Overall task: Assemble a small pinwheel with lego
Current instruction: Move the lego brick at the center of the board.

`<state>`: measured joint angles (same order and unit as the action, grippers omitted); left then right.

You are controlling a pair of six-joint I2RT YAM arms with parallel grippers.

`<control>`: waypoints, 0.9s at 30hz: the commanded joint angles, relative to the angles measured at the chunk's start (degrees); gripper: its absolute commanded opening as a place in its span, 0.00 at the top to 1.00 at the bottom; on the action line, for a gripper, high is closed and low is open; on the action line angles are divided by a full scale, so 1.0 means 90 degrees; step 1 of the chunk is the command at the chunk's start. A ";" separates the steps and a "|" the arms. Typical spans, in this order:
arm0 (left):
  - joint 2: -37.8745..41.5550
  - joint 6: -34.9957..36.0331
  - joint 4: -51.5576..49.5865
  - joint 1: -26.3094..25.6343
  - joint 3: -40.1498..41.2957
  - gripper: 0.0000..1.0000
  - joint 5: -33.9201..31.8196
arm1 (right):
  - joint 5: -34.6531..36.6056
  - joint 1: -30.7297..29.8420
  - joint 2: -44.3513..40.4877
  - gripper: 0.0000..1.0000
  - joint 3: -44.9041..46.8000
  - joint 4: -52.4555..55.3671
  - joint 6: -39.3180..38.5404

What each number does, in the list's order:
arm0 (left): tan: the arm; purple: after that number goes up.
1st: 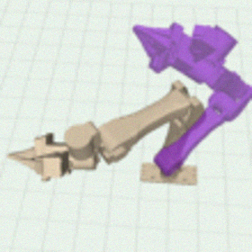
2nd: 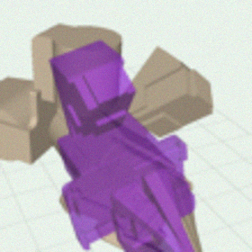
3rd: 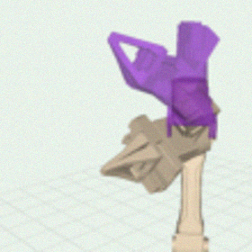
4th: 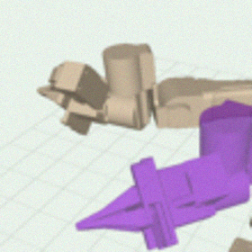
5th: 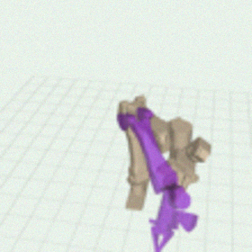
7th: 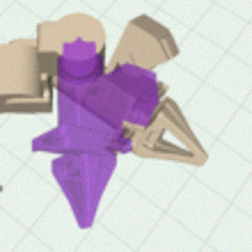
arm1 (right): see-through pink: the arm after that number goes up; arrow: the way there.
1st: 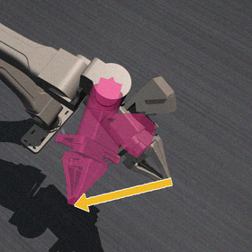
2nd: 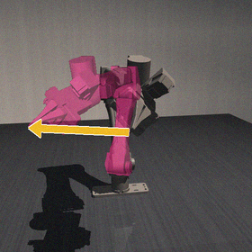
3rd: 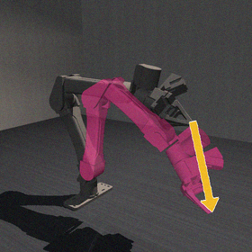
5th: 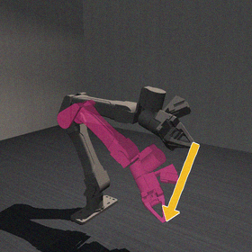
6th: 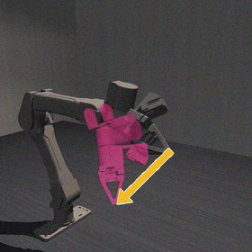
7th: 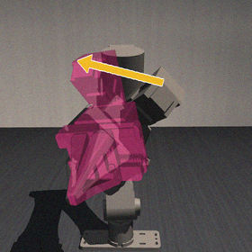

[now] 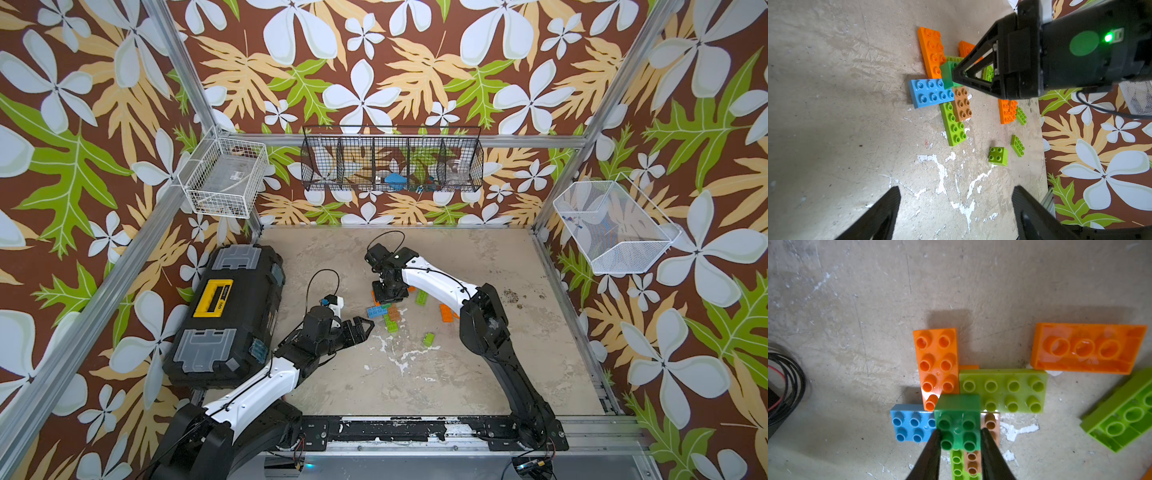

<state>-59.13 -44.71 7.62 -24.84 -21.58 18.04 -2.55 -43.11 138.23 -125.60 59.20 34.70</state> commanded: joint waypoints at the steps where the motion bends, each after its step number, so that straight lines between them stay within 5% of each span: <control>1: 0.0042 0.0079 -0.0097 0.0016 -0.0024 0.13 -0.0055 | 0.0186 0.0011 0.0161 0.63 -0.0165 0.0207 0.0078; 13: 0.0149 0.0156 -0.0347 0.0065 -0.0162 0.12 -0.0239 | 0.0065 0.0048 -0.0615 0.54 -0.0158 0.0057 -0.0093; 19: -0.0241 0.0677 -0.0868 -0.0117 -0.0741 0.11 -0.0756 | 0.0411 0.0228 -0.2125 0.54 0.1808 -0.0678 -0.0288; 27: -0.1303 0.1061 -0.1071 -0.1633 -0.1679 0.17 -0.1671 | 0.0318 0.1132 -0.4393 0.57 0.4826 -0.1832 -0.0291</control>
<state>-68.29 -37.45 -0.58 -36.40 -34.87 7.46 0.08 -35.09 102.72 -87.15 47.57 32.34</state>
